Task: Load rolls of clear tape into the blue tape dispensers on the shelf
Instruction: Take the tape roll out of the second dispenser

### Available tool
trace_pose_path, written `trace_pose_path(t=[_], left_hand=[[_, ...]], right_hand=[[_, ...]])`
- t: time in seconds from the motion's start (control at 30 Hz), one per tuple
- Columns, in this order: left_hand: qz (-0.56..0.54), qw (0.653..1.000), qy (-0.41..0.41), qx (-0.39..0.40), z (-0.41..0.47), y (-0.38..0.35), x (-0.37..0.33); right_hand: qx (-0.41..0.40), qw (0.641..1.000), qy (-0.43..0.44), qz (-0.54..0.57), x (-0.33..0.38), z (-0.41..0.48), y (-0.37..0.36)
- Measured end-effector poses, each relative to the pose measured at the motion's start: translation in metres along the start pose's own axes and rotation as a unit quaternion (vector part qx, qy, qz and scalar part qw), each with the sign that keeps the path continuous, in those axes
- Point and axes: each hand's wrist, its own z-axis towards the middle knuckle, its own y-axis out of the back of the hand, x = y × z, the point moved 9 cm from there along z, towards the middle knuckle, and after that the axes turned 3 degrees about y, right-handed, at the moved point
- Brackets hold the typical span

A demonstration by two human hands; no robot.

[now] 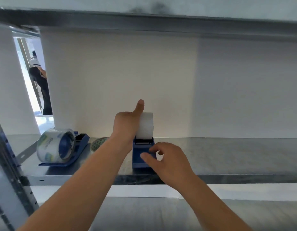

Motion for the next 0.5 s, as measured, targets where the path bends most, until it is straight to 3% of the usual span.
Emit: trace_pose_path(t=[0.1,0.5], left_hand=[[-0.017,1.000,0.013,0.017,-0.004,-0.001,0.004],[-0.067,0.997,0.030,0.020,0.000,0.011,0.012]], right_hand=[[-0.066,0.997,0.008,0.042,0.015,0.018,0.023],[-0.153,0.975,-0.005,0.159,0.017,0.025,0.033]])
